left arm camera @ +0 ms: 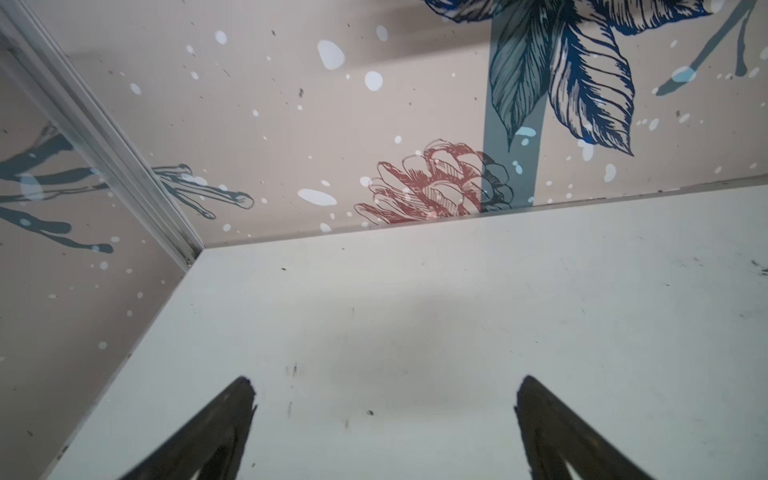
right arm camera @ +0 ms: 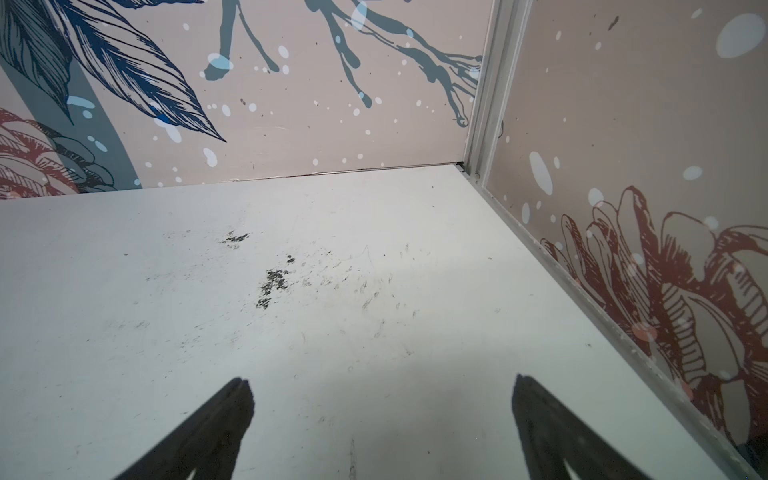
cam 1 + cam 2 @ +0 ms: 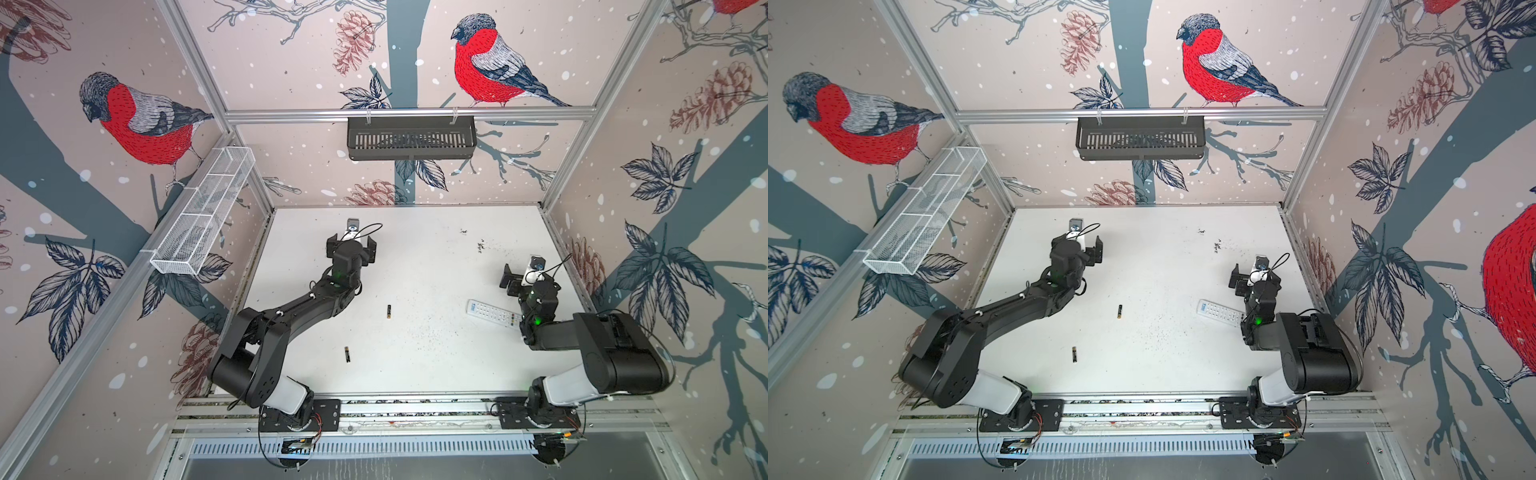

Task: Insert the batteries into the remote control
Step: 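Reach the right gripper to the white remote while the left gripper moves forward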

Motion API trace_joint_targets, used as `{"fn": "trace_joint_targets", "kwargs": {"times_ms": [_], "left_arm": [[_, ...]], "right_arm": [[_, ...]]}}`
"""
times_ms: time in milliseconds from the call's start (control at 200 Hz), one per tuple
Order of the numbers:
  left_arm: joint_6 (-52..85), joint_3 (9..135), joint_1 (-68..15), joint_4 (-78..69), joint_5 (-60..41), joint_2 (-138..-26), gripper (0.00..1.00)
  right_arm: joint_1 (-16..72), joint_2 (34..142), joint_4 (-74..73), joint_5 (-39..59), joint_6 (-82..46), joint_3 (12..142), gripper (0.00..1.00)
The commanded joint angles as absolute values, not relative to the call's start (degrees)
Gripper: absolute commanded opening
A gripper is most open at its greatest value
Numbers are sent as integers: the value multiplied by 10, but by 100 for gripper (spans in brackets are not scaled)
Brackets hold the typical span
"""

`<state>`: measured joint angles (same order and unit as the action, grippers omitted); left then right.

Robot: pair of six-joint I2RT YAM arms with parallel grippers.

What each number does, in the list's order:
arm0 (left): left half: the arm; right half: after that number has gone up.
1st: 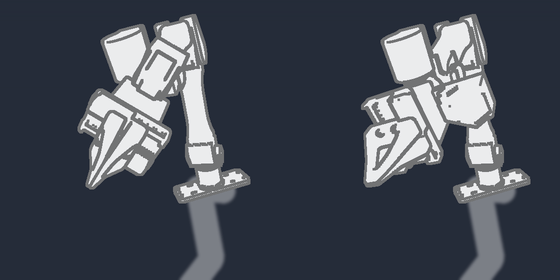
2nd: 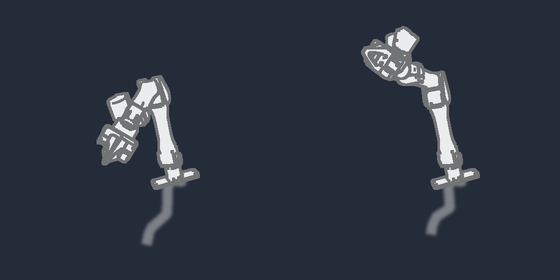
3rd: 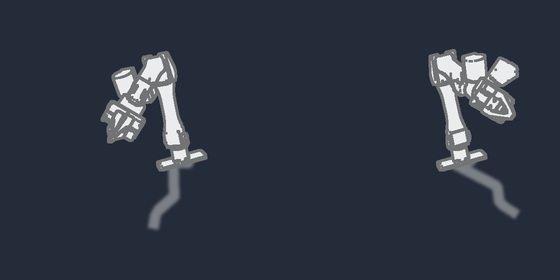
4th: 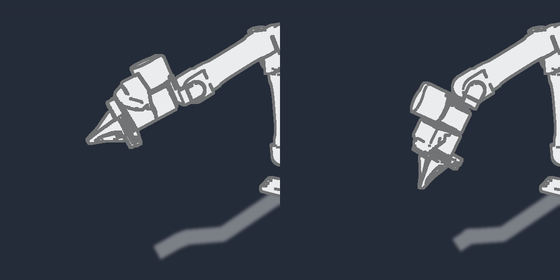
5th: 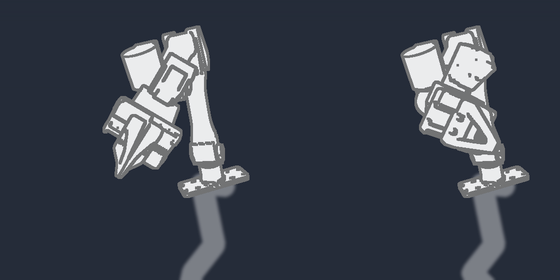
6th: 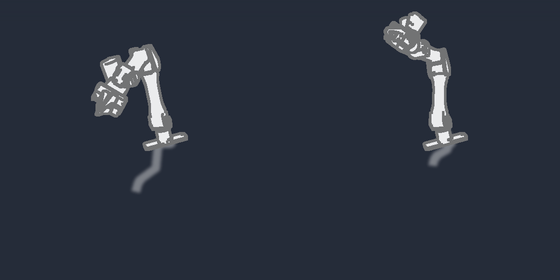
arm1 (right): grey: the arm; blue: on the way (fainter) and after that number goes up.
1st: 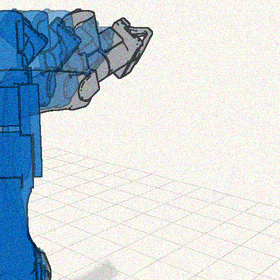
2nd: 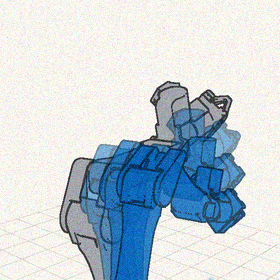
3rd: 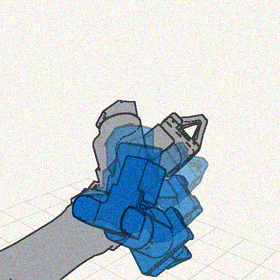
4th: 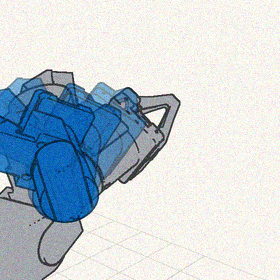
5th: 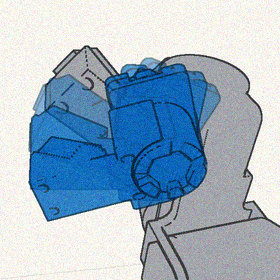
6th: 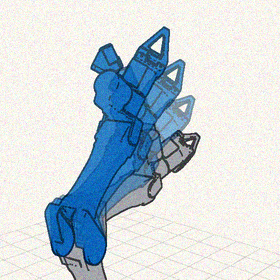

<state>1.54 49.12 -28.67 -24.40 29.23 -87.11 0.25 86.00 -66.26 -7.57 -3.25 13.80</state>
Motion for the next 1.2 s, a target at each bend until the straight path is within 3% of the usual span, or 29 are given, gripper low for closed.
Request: {"fn": "trace_joint_targets", "kwargs": {"times_ms": [0, 165, 285, 420, 555, 921, 1196], "left_arm": [[107, 560, -333, -16, 372, -892, 98], [149, 623, -393, 118, 375, -912, 98], [160, 618, -402, 146, 292, -900, 98], [153, 602, -405, 137, 206, -879, 98], [150, 603, -405, 134, 183, -871, 98], [124, 611, -405, 127, 158, -862, 98], [117, 619, -405, 133, 114, -855, 98]], "right_arm": [[7, 860, -676, -72, -40, 140, 99], [29, 831, -632, -123, -31, 156, 100], [44, 776, -389, -203, -102, 243, 100], [57, 763, -51, -270, -265, 361, 99], [69, 763, 126, -208, -341, 396, 99], [59, 616, 194, -76, -388, 293, 99], [15, 629, 192, -36, -392, 272, 99]]}}
